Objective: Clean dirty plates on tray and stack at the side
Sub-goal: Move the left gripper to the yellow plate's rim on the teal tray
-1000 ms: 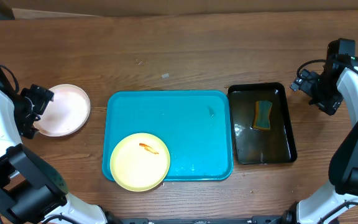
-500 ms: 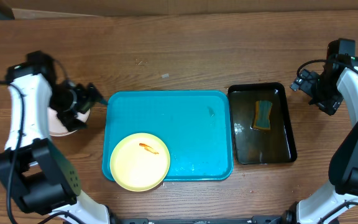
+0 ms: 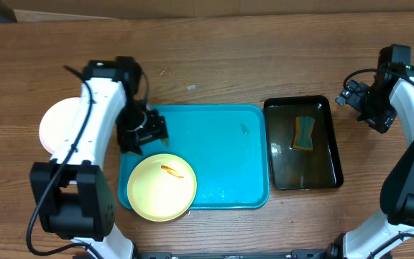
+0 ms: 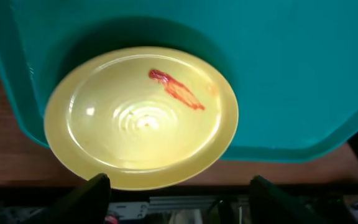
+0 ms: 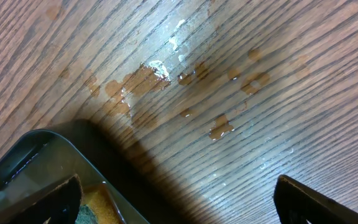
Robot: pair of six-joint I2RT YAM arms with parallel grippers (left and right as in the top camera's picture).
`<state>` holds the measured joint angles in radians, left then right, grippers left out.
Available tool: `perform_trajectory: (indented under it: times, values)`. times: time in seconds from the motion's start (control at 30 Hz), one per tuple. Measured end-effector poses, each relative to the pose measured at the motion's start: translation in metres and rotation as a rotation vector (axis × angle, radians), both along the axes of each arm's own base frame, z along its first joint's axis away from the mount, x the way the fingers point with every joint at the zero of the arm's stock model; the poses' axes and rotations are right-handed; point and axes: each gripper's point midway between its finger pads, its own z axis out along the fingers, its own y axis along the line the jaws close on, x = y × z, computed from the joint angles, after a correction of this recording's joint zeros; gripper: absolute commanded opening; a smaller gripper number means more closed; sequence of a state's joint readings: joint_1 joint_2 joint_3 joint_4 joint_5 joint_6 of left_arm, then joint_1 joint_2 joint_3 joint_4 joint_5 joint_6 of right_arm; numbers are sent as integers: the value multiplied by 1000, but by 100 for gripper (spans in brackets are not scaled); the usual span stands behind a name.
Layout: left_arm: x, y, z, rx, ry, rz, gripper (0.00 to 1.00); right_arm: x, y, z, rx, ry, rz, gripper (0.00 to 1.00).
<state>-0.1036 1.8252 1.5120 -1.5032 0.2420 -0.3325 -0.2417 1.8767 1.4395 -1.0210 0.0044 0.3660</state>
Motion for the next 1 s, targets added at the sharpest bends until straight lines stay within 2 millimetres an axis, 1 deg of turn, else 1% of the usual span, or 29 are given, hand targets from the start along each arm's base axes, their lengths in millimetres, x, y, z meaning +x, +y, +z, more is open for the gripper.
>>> perform_trajectory:
  times: [0.1,0.2,0.33,0.43,0.5,0.63,0.77,0.8,0.87,0.9,0.93,0.97,1.0]
  values:
    - [-9,-11,3,3,20,-43,65,0,0,0,0,0,0,100]
    - [-17,-15,9,7,1,-68,66,0,0,0,0,0,0,100]
    - [-33,-10,17,56,-49,-47,67,1,0,0,-1,-4,0,100]
    - [-57,1,16,111,-60,-6,68,1,0,0,-1,-3,0,100]
    - [-75,11,9,157,-43,34,71,1,0,0,-1,-4,0,100]
    - [-101,27,-11,249,-8,127,70,1,0,0,-1,-4,0,100]
    - [-116,37,-30,303,28,219,70,1,0,0,-1,-4,0,100]
    - [-117,38,-32,307,33,227,69,1,0,0,-1,-4,0,100]
    - [-122,40,-43,317,46,262,68,1,0,0,0,-3,0,100]
    - [-122,41,-48,319,46,273,66,1,0,0,0,-3,0,100]
    - [-123,41,-51,319,44,279,59,1,0,0,-1,-3,0,100]
    - [-123,42,-55,321,43,291,43,1,0,0,-1,-5,0,100]
    - [-123,42,-57,320,42,297,35,1,0,0,0,-3,0,100]
